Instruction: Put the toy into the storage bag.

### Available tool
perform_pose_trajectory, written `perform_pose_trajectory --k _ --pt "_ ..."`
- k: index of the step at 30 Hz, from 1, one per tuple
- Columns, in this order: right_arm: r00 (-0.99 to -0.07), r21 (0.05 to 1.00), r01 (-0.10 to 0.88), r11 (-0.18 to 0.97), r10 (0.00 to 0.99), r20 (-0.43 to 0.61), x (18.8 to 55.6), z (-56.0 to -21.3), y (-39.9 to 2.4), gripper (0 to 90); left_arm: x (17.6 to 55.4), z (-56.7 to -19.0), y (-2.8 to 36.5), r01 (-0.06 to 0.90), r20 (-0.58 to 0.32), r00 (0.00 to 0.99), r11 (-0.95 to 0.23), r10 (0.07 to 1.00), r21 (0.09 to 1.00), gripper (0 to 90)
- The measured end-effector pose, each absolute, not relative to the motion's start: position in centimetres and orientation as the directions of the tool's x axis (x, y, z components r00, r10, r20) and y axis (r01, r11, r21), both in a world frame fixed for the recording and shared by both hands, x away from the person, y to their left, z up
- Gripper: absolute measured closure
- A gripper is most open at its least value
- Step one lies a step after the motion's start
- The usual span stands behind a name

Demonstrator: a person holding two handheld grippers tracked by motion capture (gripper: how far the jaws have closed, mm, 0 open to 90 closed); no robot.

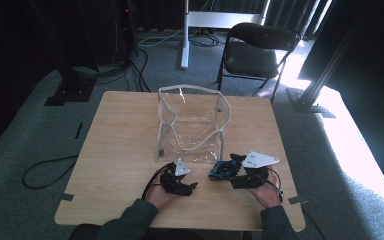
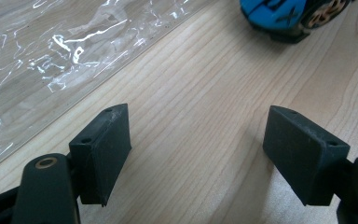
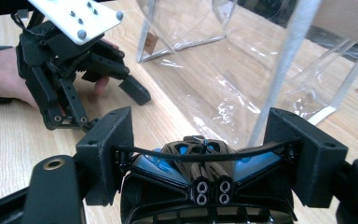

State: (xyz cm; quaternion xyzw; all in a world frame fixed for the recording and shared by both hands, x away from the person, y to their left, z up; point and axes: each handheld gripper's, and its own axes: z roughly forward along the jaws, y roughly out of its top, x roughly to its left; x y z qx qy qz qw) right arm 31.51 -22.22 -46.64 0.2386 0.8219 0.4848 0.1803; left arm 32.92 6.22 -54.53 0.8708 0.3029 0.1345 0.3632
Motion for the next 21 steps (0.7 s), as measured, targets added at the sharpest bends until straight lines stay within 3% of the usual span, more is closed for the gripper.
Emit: perform_pose_trajectory --k 21 --pt "-0.791 0.899 0.213 0.383 0.608 -0.072 32.0 -45.0 -24.1 24.6 32.9 -54.5 6.2 0.430 0.014 0.780 -0.553 0.625 0.714 23.6"
